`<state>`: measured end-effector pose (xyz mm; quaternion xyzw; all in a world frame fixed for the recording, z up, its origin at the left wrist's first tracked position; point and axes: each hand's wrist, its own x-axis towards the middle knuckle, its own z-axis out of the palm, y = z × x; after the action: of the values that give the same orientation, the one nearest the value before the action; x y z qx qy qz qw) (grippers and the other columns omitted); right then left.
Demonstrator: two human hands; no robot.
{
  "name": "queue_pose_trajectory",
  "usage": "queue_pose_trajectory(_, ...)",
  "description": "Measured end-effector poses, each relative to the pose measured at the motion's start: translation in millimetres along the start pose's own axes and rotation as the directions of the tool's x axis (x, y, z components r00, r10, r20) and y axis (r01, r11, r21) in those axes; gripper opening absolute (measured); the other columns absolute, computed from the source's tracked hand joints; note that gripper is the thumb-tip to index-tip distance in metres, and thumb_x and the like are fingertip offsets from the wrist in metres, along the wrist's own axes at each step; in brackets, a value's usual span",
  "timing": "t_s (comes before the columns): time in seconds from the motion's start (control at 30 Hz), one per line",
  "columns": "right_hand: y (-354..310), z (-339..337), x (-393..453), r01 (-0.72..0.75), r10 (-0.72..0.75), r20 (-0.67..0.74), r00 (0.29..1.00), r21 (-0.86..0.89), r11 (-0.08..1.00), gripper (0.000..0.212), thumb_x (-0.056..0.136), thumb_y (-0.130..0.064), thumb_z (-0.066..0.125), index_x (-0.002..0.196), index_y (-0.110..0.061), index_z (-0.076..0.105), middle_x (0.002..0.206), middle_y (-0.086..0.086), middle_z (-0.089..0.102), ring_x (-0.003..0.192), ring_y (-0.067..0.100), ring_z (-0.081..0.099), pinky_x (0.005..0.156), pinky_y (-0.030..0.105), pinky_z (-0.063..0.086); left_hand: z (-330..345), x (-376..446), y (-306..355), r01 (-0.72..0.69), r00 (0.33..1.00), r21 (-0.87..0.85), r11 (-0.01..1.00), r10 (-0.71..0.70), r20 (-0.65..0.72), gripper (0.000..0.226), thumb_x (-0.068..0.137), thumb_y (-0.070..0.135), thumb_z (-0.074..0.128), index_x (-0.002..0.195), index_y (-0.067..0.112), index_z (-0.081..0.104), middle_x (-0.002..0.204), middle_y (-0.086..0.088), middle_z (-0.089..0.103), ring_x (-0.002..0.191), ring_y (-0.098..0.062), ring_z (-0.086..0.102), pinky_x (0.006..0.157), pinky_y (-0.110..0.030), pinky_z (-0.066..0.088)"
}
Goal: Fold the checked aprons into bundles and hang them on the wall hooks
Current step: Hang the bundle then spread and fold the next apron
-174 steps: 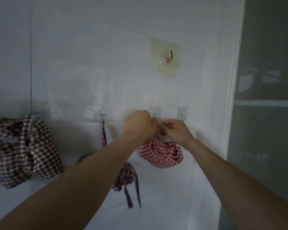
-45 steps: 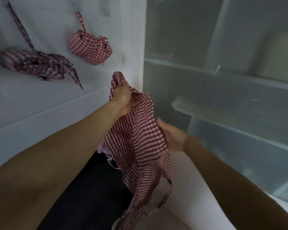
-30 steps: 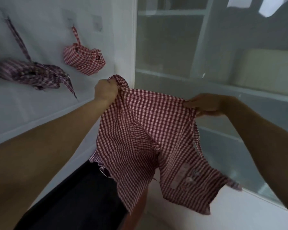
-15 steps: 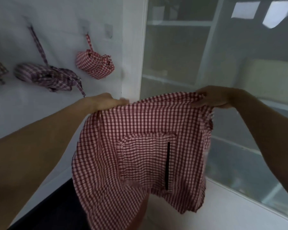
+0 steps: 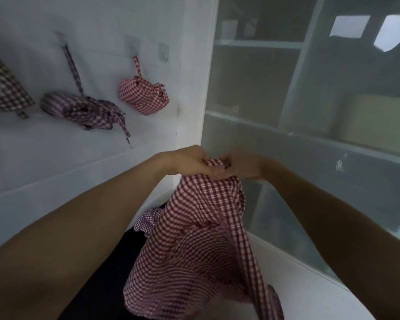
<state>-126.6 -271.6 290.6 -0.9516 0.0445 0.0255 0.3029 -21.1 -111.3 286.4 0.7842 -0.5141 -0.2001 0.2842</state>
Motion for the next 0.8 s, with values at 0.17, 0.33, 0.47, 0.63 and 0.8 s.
queue_pose_trajectory(0.17, 43.9, 13.8, -16.8, -0.121, 0.127, 0.130, 0.983, -0.052, 0.991, 0.013, 0.079, -0.018, 0.084, 0.080, -0.017, 0.071, 0.077, -0.005, 0.072, 0.068, 0.003, 0.065, 0.073, 0.021, 0.053, -19.1, -14.8, -12.3, 0.037, 0.998, -0.053, 0.998, -0.040, -0.056, 0.043, 0.082, 0.051, 0.071, 0.093, 0.011, 0.077, 0.092, -0.004, 0.076, 0.089, -0.021, 0.073, 0.089, -0.035, 0.058)
queue_pose_trajectory(0.33, 108.9, 5.9, -31.0, -0.351, 0.335, -0.106, 0.936, -0.323, 0.879, 0.015, 0.087, -0.023, 0.074, 0.092, -0.009, 0.075, 0.086, 0.009, 0.071, 0.081, 0.014, 0.062, 0.072, 0.026, 0.045, -25.5, -25.5, -35.0, 0.109, 0.994, -0.109, 0.988, -0.109, 0.003, 0.028, 0.082, 0.043, 0.074, 0.092, 0.017, 0.077, 0.089, 0.002, 0.077, 0.088, -0.017, 0.072, 0.084, -0.029, 0.056)
queue_pose_trajectory(0.47, 125.3, -13.1, -42.9, -0.595, 0.501, -0.355, 0.790, -0.245, 0.765, 0.041, 0.102, -0.034, 0.053, 0.115, 0.002, 0.069, 0.115, 0.021, 0.068, 0.107, 0.032, 0.064, 0.085, 0.033, 0.048, -12.2, -24.1, -60.3, 0.232, 0.972, -0.109, 0.967, -0.225, 0.073, 0.040, 0.078, 0.051, 0.075, 0.098, 0.016, 0.077, 0.096, -0.001, 0.077, 0.095, -0.021, 0.071, 0.091, -0.032, 0.056)
queue_pose_trajectory(0.63, 115.7, -38.3, -50.0, -0.565, 0.643, -0.265, 0.718, 0.317, 0.762, 0.015, 0.099, -0.013, 0.058, 0.106, -0.002, 0.065, 0.088, 0.015, 0.069, 0.073, 0.028, 0.067, 0.064, 0.040, 0.057, 4.7, -13.9, -82.2, 0.304, 0.952, -0.007, 0.953, -0.304, 0.026, 0.048, 0.088, 0.058, 0.062, 0.080, 0.011, 0.067, 0.088, -0.007, 0.069, 0.080, -0.018, 0.065, 0.074, -0.026, 0.053)
queue_pose_trajectory(0.8, 79.7, -49.1, -50.2, -0.295, 0.538, -0.119, 0.835, 0.727, 0.619, 0.020, 0.106, -0.010, 0.041, 0.092, -0.005, 0.054, 0.050, 0.003, 0.043, 0.037, 0.013, 0.050, 0.047, 0.030, 0.055, 9.8, -10.1, -95.9, 0.373, 0.927, 0.167, 0.913, -0.372, -0.041, 0.052, 0.091, 0.061, 0.055, 0.076, 0.011, 0.062, 0.086, -0.006, 0.063, 0.075, -0.014, 0.056, 0.067, -0.023, 0.046)
